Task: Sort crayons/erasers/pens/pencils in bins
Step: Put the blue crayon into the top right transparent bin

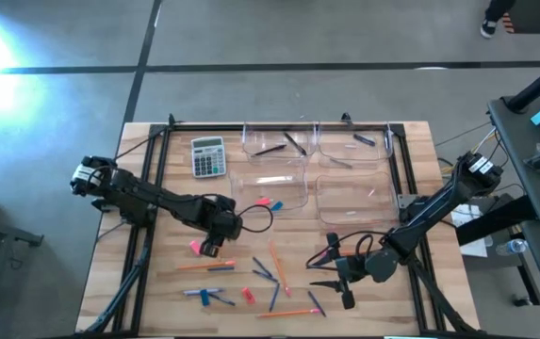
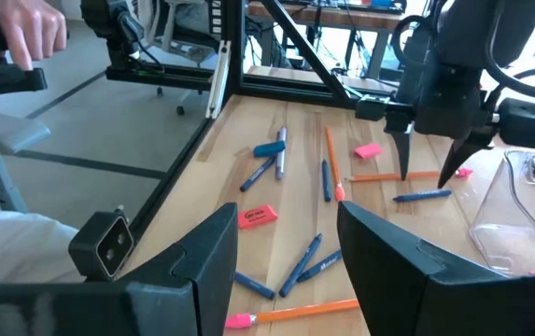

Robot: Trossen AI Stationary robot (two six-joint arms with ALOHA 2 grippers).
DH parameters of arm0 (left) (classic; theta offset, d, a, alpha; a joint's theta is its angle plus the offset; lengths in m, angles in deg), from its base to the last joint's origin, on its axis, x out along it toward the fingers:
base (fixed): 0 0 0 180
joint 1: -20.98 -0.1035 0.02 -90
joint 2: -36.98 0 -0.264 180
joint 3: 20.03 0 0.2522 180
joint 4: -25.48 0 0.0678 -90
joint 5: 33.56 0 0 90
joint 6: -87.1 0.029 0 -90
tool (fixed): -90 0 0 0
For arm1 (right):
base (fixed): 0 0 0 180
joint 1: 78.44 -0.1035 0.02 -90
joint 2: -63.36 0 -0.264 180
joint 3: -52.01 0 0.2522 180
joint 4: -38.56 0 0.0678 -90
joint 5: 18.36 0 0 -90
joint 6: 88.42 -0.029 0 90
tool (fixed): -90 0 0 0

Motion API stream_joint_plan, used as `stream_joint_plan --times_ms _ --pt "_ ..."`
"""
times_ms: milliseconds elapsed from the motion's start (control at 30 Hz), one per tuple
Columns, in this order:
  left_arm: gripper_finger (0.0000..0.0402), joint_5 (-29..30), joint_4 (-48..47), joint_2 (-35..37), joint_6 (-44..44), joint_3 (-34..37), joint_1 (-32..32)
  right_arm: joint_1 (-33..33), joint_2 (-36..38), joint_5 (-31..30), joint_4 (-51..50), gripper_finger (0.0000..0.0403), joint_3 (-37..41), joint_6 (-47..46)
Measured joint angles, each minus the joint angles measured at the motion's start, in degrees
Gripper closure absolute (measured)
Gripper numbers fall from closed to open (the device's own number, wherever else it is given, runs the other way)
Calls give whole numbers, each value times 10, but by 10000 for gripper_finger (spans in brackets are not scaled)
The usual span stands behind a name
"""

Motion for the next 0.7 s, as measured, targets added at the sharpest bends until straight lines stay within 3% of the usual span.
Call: stream_joint_plan --times_ms 700 --pt "222 -1 1 -10 11 11 -14 0 0 0 0 227 0 0"
